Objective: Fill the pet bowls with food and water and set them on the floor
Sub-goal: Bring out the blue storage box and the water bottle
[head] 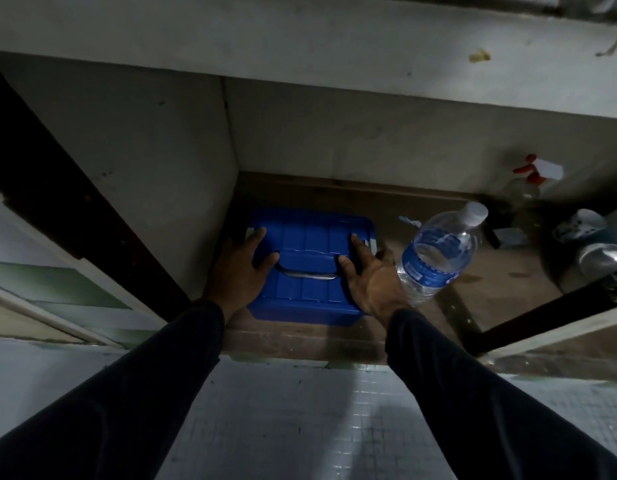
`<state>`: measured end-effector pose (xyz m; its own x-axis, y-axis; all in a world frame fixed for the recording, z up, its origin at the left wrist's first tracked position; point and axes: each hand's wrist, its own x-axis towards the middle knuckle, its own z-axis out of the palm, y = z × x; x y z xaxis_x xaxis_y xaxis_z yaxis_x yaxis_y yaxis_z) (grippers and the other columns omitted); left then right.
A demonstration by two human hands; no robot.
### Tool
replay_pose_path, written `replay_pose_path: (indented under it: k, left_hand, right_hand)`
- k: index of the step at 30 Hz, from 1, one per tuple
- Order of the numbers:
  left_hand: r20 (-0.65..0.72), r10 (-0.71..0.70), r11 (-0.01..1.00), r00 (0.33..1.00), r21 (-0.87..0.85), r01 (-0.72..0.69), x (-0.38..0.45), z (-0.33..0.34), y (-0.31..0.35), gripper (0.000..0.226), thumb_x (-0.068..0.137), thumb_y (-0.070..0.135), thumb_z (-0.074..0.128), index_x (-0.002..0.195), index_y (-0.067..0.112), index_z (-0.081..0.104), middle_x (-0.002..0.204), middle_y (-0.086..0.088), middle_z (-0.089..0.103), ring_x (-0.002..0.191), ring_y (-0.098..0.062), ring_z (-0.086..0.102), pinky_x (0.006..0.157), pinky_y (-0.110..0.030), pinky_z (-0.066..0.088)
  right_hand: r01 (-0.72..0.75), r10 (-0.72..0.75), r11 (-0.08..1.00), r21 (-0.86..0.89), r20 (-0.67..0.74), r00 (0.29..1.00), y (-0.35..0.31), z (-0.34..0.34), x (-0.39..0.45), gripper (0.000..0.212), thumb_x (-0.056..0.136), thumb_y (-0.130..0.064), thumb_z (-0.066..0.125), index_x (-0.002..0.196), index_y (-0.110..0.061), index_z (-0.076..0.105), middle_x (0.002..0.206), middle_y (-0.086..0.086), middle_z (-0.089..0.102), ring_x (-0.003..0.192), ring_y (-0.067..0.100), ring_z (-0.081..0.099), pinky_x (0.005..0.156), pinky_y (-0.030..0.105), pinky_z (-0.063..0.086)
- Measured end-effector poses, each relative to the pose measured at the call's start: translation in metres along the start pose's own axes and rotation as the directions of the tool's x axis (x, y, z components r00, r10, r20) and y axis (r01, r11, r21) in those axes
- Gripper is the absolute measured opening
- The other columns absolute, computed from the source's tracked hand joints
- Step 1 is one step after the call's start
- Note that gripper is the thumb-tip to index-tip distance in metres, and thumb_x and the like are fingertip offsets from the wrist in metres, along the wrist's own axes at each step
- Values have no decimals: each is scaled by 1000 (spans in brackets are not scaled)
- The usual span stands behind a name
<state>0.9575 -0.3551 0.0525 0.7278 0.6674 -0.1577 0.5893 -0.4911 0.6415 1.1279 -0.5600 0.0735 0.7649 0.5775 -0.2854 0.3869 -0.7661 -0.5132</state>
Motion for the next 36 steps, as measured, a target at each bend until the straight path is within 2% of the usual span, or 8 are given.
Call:
replay_pose_path:
  k: [4, 9, 17, 25, 27, 31, 33, 36]
  left_hand:
    - [7, -2, 997, 1000, -77, 3, 8, 5, -5, 87, 86, 81, 37, 162, 42, 17, 172, -1, 17, 157, -26, 17, 125, -49, 25]
    - [-40, -24, 998, 999, -62, 21, 9, 11, -11, 93, 78, 93, 31, 159, 48, 20, 168, -6, 26, 151, -31, 29, 120, -44, 29]
    - [2, -5, 993, 1000, -116, 5, 14, 13, -11, 74, 97, 67, 49, 160, 47, 16, 171, 3, 19, 155, -25, 23, 124, -50, 28]
    - [-18, -18, 990, 1000, -139, 15, -16, 9, -9, 74, 97, 61, 56, 160, 45, 22, 167, -2, 29, 150, -27, 33, 121, -47, 35]
    - [-1, -32, 987, 999, -159, 31, -32, 5, -6, 78, 93, 64, 57, 160, 45, 22, 165, -2, 33, 148, -27, 37, 120, -47, 36]
    - [-5, -86, 983, 996, -165, 84, -73, -4, 3, 83, 85, 67, 55, 159, 45, 23, 164, 3, 36, 146, -22, 38, 114, -32, 32]
    - [-32, -88, 987, 996, -138, 83, -96, -9, 7, 81, 88, 63, 58, 160, 42, 26, 163, 5, 37, 147, -19, 38, 110, -24, 28]
    - [-47, -98, 985, 994, -146, 90, -135, -17, 14, 77, 93, 57, 64, 159, 40, 29, 162, 4, 40, 145, -17, 40, 111, -22, 28]
  right_hand:
    - [10, -11, 1000, -21, -13, 1000, 0, 0, 1, 68, 96, -71, 34, 156, -52, 7, 154, 17, 20, 131, 41, 45, 111, 49, 42]
    - [4, -4, 1000, 18, -9, 1000, -3, -2, -1, 69, 96, -70, 39, 155, -55, 7, 161, 18, 11, 138, 46, 39, 115, 52, 39]
    - [2, -1, 999, 53, -27, 1000, -3, 0, 0, 67, 95, -68, 44, 153, -57, 12, 159, 17, 13, 135, 44, 42, 113, 52, 42]
    - [49, -39, 992, 113, -85, 996, 4, 8, -23, 67, 96, -60, 53, 154, -52, 22, 154, 11, 22, 134, 36, 43, 114, 37, 39]
    - [40, -33, 996, 84, -80, 996, 3, 8, -35, 67, 97, -60, 51, 155, -51, 20, 157, 14, 26, 136, 38, 42, 115, 39, 38]
    - [66, -68, 997, -36, -62, 996, -3, 3, -71, 67, 99, -53, 47, 159, -40, 20, 150, 26, 43, 131, 47, 47, 107, 55, 44]
    - [50, -51, 998, -32, -39, 998, -3, -2, -92, 67, 99, -52, 47, 159, -41, 20, 147, 25, 43, 129, 46, 49, 108, 52, 44]
    - [16, -14, 996, 87, -30, 999, -2, -11, -129, 66, 98, -56, 52, 157, -45, 25, 139, 15, 37, 118, 29, 50, 111, 40, 44]
